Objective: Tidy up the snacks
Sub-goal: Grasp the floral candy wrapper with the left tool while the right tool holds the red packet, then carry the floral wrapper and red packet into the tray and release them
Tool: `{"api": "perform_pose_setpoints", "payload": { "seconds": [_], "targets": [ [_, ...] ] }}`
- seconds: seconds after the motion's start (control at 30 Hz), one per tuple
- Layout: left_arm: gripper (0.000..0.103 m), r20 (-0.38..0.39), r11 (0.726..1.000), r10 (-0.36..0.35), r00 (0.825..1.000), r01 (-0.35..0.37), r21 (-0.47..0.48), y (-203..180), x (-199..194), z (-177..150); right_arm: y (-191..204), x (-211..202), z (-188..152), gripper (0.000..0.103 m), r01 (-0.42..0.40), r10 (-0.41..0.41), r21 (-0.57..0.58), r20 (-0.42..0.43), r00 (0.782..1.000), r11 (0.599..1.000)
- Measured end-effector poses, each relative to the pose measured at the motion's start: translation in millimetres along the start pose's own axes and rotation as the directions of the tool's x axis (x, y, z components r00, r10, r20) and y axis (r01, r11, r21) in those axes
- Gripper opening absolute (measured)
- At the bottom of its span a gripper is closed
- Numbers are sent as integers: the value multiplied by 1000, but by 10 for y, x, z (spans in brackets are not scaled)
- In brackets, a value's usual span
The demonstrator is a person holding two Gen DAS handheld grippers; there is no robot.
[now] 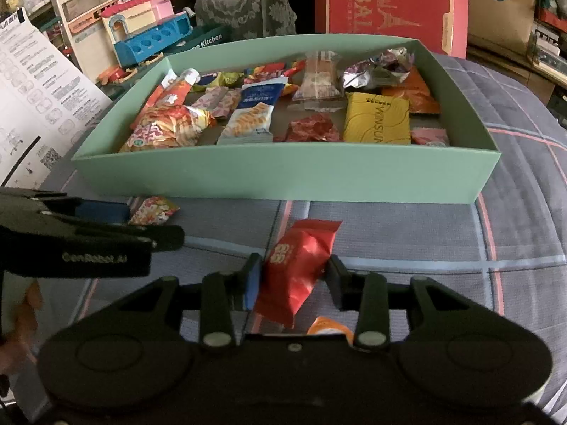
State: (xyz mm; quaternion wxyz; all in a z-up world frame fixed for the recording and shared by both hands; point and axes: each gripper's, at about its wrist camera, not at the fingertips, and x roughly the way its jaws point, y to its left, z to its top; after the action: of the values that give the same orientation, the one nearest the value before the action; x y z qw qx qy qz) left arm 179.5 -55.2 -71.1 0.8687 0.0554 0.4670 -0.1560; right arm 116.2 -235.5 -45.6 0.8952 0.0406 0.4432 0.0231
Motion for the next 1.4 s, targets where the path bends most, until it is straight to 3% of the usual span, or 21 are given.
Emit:
{"api": "perform_pose_setpoints", "payload": {
  "seconds": [0.03, 0.07, 0.3, 0.4, 0.6, 0.93, 1.17, 1.4],
  "targets": [
    [34, 7, 1000, 2, 1000, -2, 11, -14, -11, -3, 1, -2, -4, 39, 1, -1, -1, 3, 1000, 1000],
    [23, 7, 1000, -5, 1000, 5, 22, -29, -20, -1, 0, -4, -7, 39, 1, -1, 1, 5, 1000, 1000],
    [23, 10, 1000, -6, 1000, 6, -14, -55, -48, -60, 7, 1, 17, 38, 6, -6, 24, -4, 1000, 1000],
    [22, 2, 999, 0, 1000, 0, -36, -57, -65, -52, 52, -1, 38, 31, -2, 2, 4, -3, 1000, 1000],
    [21, 4, 998, -53, 999, 54, -46, -55, -270, -70, -8, -191, 62, 19, -36, 36, 35, 18, 999, 999],
    [21, 51, 993, -86, 995, 90, -73, -62, -595, 5, -130, -579, 60, 19, -54, 49, 74, 69, 996, 996],
    [21, 110, 993, -100, 989, 107, -58, -136, -768, 271, -368, -879, 326, 19, -53, 35, 114, 155, 987, 992],
    [21, 136, 993, -117, 984, 121, -17, -354, -656, 694, -761, -883, 671, 19, -30, -7, 178, 202, 979, 984]
  ]
}}
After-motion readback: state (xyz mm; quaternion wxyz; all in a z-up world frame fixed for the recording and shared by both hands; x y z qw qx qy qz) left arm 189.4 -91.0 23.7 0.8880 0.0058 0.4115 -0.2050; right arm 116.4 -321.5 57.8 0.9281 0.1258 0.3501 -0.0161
